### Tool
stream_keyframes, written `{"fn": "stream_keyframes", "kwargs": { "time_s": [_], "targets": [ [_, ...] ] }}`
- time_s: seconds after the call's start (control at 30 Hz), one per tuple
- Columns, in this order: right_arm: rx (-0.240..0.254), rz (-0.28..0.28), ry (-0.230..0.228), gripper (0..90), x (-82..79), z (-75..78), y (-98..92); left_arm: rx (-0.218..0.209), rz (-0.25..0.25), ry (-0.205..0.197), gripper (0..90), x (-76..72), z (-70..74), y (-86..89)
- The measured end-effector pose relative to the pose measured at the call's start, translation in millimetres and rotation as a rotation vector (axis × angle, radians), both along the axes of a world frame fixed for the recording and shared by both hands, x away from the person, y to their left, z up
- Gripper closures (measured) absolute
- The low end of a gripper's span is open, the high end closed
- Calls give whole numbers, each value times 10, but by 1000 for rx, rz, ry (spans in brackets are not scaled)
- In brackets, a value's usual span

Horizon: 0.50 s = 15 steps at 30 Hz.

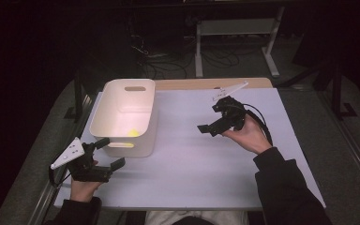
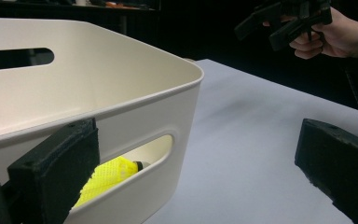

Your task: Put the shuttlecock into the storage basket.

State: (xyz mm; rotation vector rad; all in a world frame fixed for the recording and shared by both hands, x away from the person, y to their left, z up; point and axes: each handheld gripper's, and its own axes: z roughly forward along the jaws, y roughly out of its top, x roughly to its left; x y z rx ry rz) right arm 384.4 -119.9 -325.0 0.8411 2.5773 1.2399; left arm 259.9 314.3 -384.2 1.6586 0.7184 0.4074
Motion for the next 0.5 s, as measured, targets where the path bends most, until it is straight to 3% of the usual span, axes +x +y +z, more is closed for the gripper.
{"fn": "stream_keyframes", "kwargs": {
  "time_s": [0.5],
  "targets": [
    [5, -21, 5, 0, -89, -108, -148, 0, 2, 0, 0, 0, 0, 0]
  ]
}}
